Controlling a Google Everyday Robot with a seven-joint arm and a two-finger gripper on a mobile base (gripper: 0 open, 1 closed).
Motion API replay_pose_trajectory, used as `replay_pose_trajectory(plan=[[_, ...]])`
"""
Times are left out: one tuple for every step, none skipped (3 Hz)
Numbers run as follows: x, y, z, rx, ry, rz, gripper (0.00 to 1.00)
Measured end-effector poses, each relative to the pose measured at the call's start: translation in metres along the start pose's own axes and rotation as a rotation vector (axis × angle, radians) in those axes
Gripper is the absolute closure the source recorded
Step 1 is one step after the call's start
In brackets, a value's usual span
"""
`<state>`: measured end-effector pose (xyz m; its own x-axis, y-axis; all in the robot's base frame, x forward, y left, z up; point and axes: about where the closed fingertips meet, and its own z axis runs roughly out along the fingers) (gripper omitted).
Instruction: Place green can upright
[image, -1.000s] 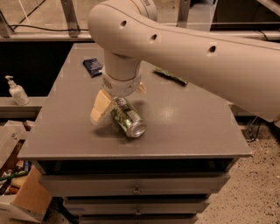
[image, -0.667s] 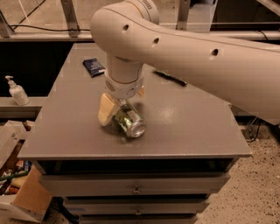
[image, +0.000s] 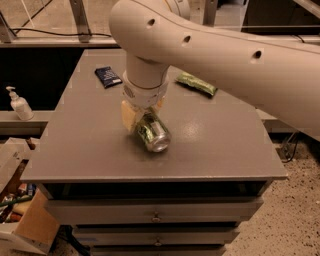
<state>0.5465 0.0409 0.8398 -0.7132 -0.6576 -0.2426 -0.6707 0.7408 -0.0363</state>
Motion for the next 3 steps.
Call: replay_pose_trajectory(plan=[[-0.017, -0.011, -0.025, -0.055, -0.102, 0.020, 0.88], [-0.030, -0.021, -0.038, -0.146, -0.232, 0.026, 1.00], [-0.042, -0.035, -0.048, -0.238, -0.416, 0.029, 1.00]])
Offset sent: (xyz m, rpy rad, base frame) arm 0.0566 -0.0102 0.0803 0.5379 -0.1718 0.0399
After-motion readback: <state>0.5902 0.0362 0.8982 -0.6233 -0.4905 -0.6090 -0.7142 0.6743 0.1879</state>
